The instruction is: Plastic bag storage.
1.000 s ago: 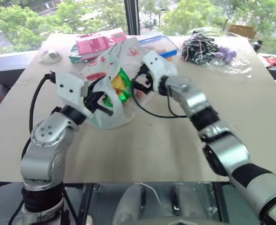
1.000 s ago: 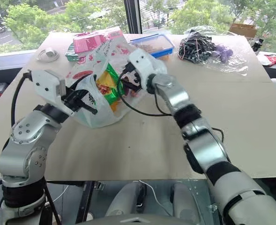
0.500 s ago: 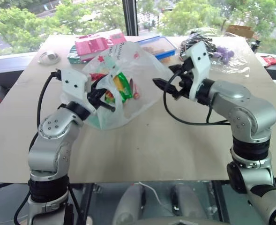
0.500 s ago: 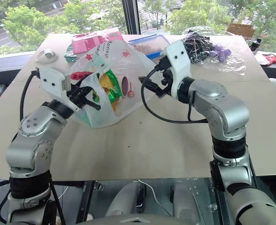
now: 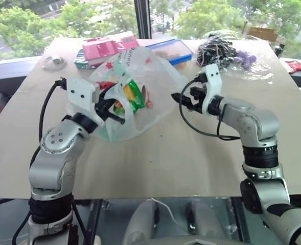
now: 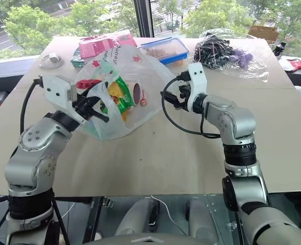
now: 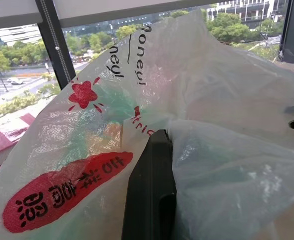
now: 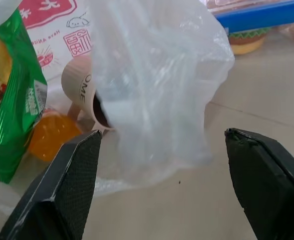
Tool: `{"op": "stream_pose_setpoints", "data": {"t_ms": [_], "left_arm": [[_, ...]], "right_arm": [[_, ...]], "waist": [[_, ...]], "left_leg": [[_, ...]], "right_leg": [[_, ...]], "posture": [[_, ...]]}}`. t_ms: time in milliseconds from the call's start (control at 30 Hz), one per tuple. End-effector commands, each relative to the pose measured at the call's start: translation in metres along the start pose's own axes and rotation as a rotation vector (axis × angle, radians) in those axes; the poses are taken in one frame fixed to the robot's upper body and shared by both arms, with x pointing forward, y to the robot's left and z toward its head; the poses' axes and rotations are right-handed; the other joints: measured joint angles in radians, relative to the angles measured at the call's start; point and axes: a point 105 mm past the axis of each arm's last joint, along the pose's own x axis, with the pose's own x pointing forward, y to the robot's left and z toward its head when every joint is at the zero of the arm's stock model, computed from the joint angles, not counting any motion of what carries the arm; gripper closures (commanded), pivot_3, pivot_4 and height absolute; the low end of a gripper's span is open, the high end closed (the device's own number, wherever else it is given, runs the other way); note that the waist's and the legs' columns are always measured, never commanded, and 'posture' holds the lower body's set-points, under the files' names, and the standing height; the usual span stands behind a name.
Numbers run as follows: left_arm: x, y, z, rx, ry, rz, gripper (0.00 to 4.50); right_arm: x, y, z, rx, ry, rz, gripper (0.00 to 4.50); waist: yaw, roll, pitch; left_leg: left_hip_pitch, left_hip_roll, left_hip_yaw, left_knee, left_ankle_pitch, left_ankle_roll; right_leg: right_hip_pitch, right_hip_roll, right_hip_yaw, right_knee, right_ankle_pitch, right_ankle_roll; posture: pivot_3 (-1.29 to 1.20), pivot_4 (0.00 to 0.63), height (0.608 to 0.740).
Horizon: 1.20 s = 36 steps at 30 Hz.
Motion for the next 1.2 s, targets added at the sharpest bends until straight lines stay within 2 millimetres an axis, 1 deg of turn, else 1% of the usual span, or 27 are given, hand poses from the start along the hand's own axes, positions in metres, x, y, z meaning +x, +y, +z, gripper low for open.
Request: {"op": "stream_pose_setpoints", "data": {"t_ms": [33,67,100,167,200,233,300,333,433,500,533,567,600,700,833,933,967,1033,1100,1167,1200], "left_arm": [[-0.005,0.006,0.021,0.059,-0.068,0.029,4.50],[-0.005,0.006,0.022,0.060,-0.069,0.032,4.50],[-0.005,0.007,0.022,0.060,-0.070,0.034,4.50],[-0.005,0.008,0.026,0.059,-0.092,0.043,4.50],[-0.004,0.010,0.029,0.052,-0.113,0.056,4.50],[-0.003,0.012,0.033,0.044,-0.130,0.069,4.50],[-0.001,0.019,0.037,0.025,-0.146,0.094,4.50],[-0.001,0.021,0.036,0.016,-0.138,0.096,4.50],[-0.009,0.021,0.030,-0.085,-0.112,0.022,4.50],[-0.017,0.018,0.023,-0.147,-0.069,-0.058,3.98],[-0.020,0.017,0.020,-0.166,-0.044,-0.082,3.79],[-0.022,0.018,0.017,-0.189,-0.022,-0.092,3.33],[-0.024,0.019,0.016,-0.219,-0.003,-0.105,3.04],[-0.032,0.023,0.014,-0.288,0.034,-0.125,1.85],[-0.050,0.019,0.007,-0.377,0.116,-0.192,1.85],[-0.058,0.020,0.005,-0.338,0.161,-0.217,1.85],[-0.057,0.019,0.007,-0.330,0.158,-0.220,1.85],[-0.051,0.010,0.011,-0.302,0.141,-0.249,1.85],[-0.048,0.006,0.015,-0.267,0.116,-0.256,1.85],[-0.042,0.005,0.020,-0.164,0.076,-0.242,1.85],[-0.037,0.005,0.024,-0.070,0.057,-0.224,1.85]], "right_arm": [[-0.002,0.014,0.032,-0.024,-0.137,0.099,2.22],[-0.003,0.016,0.034,-0.019,-0.151,0.113,2.50],[-0.005,0.018,0.038,-0.011,-0.168,0.138,3.15],[-0.011,0.026,0.045,0.008,-0.207,0.207,3.90],[-0.014,0.030,0.049,0.028,-0.231,0.249,4.40],[-0.017,0.035,0.053,0.049,-0.250,0.288,4.48],[-0.024,0.040,0.060,0.082,-0.285,0.341,4.48],[-0.027,0.040,0.064,0.097,-0.298,0.352,4.48],[-0.027,0.038,0.068,0.120,-0.308,0.338,4.48],[-0.025,0.037,0.065,0.117,-0.294,0.329,4.50],[-0.024,0.038,0.064,0.116,-0.291,0.328,4.50],[-0.023,0.038,0.064,0.118,-0.290,0.330,4.50],[-0.023,0.039,0.063,0.120,-0.290,0.331,4.50],[-0.021,0.041,0.063,0.126,-0.294,0.335,4.50],[-0.019,0.042,0.062,0.134,-0.294,0.340,4.50],[-0.017,0.043,0.060,0.136,-0.291,0.345,4.50],[-0.017,0.043,0.060,0.137,-0.290,0.346,4.50],[-0.017,0.043,0.059,0.139,-0.289,0.345,4.50],[-0.017,0.043,0.058,0.140,-0.289,0.344,4.50],[-0.017,0.043,0.058,0.141,-0.290,0.342,4.50],[-0.017,0.042,0.058,0.141,-0.289,0.340,4.50]], "waist": [[0.000,0.000,0.000],[0.000,0.000,0.000],[0.000,0.000,0.000],[0.001,0.000,0.000],[0.001,0.000,0.000],[0.001,0.000,0.000],[0.002,0.000,0.000],[0.002,0.000,0.000],[-0.001,0.000,0.000],[-0.004,0.000,0.000],[-0.004,0.000,0.000],[-0.004,0.000,0.000],[-0.003,0.000,0.000],[-0.002,0.000,0.000],[-0.004,0.000,0.000],[-0.005,0.000,0.001],[-0.004,0.000,0.001],[0.000,0.000,0.000],[0.001,0.000,0.000],[0.001,0.000,0.000],[0.000,0.000,0.000]], "left_leg": [[0.000,0.000,0.000,0.000,0.000,0.000],[0.000,0.000,0.000,0.000,0.000,0.000],[0.000,0.000,0.000,0.000,0.000,0.000],[0.000,0.000,0.000,0.000,0.000,0.000],[0.000,0.000,0.000,0.000,0.000,0.000],[0.000,0.000,0.000,0.000,0.000,0.000],[0.000,0.000,-0.001,0.000,0.000,0.000],[0.000,0.000,-0.001,0.000,0.000,0.000],[0.000,0.000,0.000,0.000,0.000,0.000],[0.000,0.000,0.000,0.000,0.000,0.000],[0.000,0.001,0.000,0.000,0.000,0.000],[0.000,0.001,0.000,0.000,0.000,0.000],[0.000,0.001,0.000,0.000,0.000,0.000],[0.000,0.001,-0.001,0.000,0.000,0.000],[0.000,0.001,-0.001,0.001,0.000,0.000],[0.000,0.001,0.000,0.000,0.000,0.000],[0.000,0.001,-0.001,0.000,0.000,0.000],[0.000,0.001,-0.001,0.000,0.000,0.000],[0.000,0.001,-0.001,0.000,0.000,0.000],[0.000,0.001,0.000,0.000,0.000,0.000],[0.000,0.001,0.000,0.000,0.000,0.000]], "right_leg": [[0.000,0.000,0.000,0.000,0.000,0.000],[0.000,0.000,0.000,0.000,0.000,0.000],[0.000,0.000,0.000,0.000,0.000,0.000],[0.000,0.000,0.000,0.000,0.000,0.000],[0.000,0.000,0.000,0.000,0.000,0.000],[0.000,0.000,0.000,0.000,0.000,0.000],[0.000,0.000,-0.001,0.000,0.000,0.000],[0.000,0.000,-0.001,0.000,0.000,0.000],[0.000,0.000,0.000,0.000,0.000,0.000],[0.000,0.000,0.000,0.000,0.000,0.000],[0.000,0.000,0.000,0.000,0.000,0.000],[0.000,0.000,0.000,0.000,0.000,0.000],[0.000,0.000,0.000,0.000,0.000,0.000],[0.000,0.000,-0.001,0.000,0.000,0.000],[0.000,0.000,-0.001,0.000,0.000,0.000],[0.000,0.001,-0.001,0.000,0.000,0.000],[0.000,0.001,-0.001,0.000,0.000,-0.001],[0.000,0.001,-0.001,0.000,0.000,-0.001],[0.000,0.000,-0.001,0.000,0.000,-0.001],[0.000,0.000,0.000,0.000,0.000,-0.001],[0.000,-0.001,0.000,0.000,0.000,-0.001]], "posture": [[0.00,0.150,0.740],[0.00,0.150,0.740],[0.00,0.150,0.740],[0.00,0.150,0.740],[0.00,0.150,0.740],[0.00,0.150,0.740],[0.00,0.150,0.740],[0.00,0.150,0.740],[0.00,0.150,0.740],[0.00,0.150,0.740],[0.00,0.150,0.740],[0.00,0.150,0.740],[0.00,0.150,0.740],[0.00,0.150,0.740],[0.00,0.150,0.740],[0.00,0.150,0.740],[0.00,0.150,0.740],[0.00,0.150,0.740],[0.00,0.150,0.740],[0.00,0.150,0.740],[0.00,0.150,0.740]]}}
